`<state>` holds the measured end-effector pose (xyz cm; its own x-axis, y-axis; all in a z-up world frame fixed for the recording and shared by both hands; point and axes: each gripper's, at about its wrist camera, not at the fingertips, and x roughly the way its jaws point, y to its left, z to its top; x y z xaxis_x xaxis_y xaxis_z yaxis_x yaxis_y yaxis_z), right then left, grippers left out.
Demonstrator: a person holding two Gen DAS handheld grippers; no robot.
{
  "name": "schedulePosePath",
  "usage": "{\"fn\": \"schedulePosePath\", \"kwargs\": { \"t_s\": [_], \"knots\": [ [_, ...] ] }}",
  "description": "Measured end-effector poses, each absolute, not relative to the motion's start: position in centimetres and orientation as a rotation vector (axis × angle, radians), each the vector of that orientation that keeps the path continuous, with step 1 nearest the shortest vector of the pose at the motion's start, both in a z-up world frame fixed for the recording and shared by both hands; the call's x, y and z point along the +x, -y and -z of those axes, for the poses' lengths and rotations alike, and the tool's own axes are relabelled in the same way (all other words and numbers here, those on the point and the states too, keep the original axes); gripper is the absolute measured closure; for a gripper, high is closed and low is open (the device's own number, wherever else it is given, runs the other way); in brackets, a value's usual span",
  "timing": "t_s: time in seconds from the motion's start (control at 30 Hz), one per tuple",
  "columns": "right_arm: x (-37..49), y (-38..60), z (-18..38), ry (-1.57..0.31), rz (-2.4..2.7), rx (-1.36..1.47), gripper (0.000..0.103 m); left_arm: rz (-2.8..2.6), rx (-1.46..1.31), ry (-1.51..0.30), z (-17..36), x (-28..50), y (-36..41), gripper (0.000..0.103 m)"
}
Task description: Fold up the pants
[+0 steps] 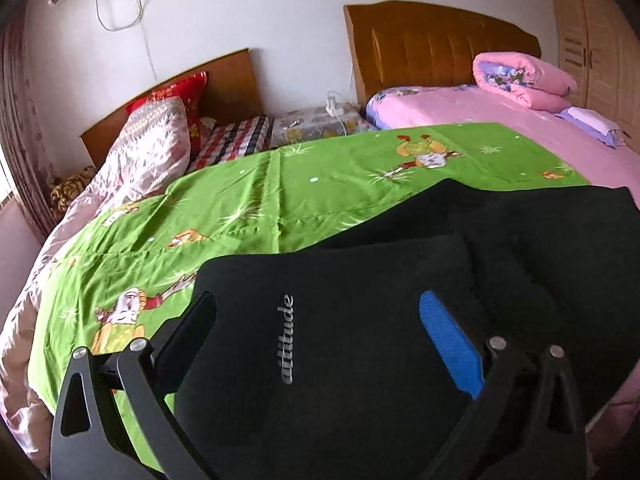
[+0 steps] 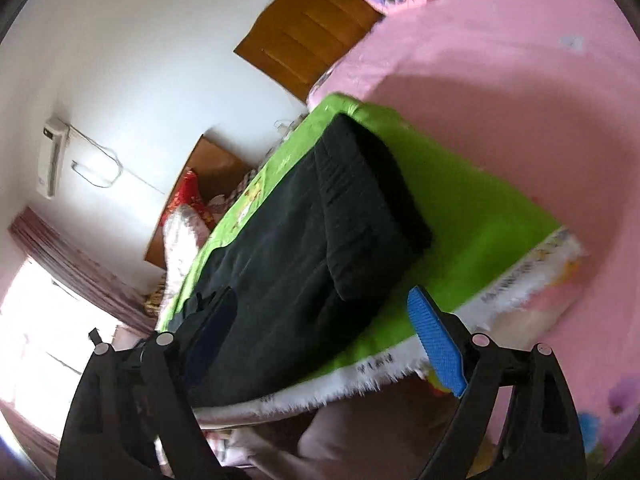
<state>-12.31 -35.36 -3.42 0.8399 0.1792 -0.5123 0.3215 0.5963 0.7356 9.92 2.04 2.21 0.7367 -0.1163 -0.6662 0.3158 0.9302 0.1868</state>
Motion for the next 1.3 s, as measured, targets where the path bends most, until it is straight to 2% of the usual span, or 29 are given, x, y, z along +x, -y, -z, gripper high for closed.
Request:
{"fn": "schedulePosePath", "kwargs": {
  "t_s": [0.17, 0.3, 0.43, 0.57, 0.63, 0.67, 0.7, 0.73, 0.8, 0.9, 1.1, 1.2, 1.3],
  "knots": [
    [-10.4, 34.9, 3.8, -0.659, 0.064, 0.95, 0.017, 0.243, 0.262, -0.891, 1.9, 13.6, -3.2, 0.002],
    [-9.1, 34.6, 3.9, -0.662, 0.049, 0.957, 0.016, 0.252, 0.265, -0.886, 1.9, 13.7, -3.2, 0.002],
    [-9.5, 35.0, 4.4, -0.583, 0.108, 1.029, 0.017, 0.258, 0.26, -0.888, 2.1, 13.6, -3.3, 0.002],
    [-8.5, 32.4, 3.8, -0.688, -0.016, 0.9, 0.017, 0.265, 0.25, -0.895, 2.1, 13.7, -3.4, 0.002],
    [-8.3, 32.3, 3.8, -0.693, -0.001, 0.888, 0.022, 0.264, 0.25, -0.895, 2.2, 13.7, -3.3, 0.002],
    [-8.3, 32.4, 3.9, -0.689, 0.016, 0.894, 0.031, 0.263, 0.252, -0.894, 2.1, 13.7, -3.3, 0.002],
    [-8.3, 32.5, 4.1, -0.681, 0.065, 0.895, 0.054, 0.263, 0.252, -0.893, 2.1, 13.6, -3.4, 0.002],
    [-8.5, 32.4, 4.2, -0.671, 0.082, 0.891, 0.066, 0.265, 0.25, -0.895, 2.1, 13.6, -3.4, 0.002],
    [-9.6, 32.2, 3.9, -0.564, 0.066, 0.91, 0.078, 0.27, 0.241, -0.901, 2.1, 13.7, -3.4, 0.002],
    [-10.5, 31.1, 2.2, -0.485, 0.081, 0.86, 0.08, 0.284, 0.214, -0.903, 2.0, 13.7, -3.8, 0.002],
    [-7.2, 25.2, -5.4, -0.353, 0.06, 0.607, 0.08, 0.265, 0.235, -0.938, 2.3, 14.1, -3.3, 0.001],
    [-3.5, 20.6, -8.8, -0.347, -0.03, 0.471, 0.081, 0.262, 0.244, -0.943, 2.3, 14.2, -3.1, 0.001],
    [-0.2, 13.6, -11.2, -0.369, -0.15, 0.291, 0.081, 0.33, 0.103, -0.925, 0.8, 13.5, -5.4, 0.002]
  ]
}}
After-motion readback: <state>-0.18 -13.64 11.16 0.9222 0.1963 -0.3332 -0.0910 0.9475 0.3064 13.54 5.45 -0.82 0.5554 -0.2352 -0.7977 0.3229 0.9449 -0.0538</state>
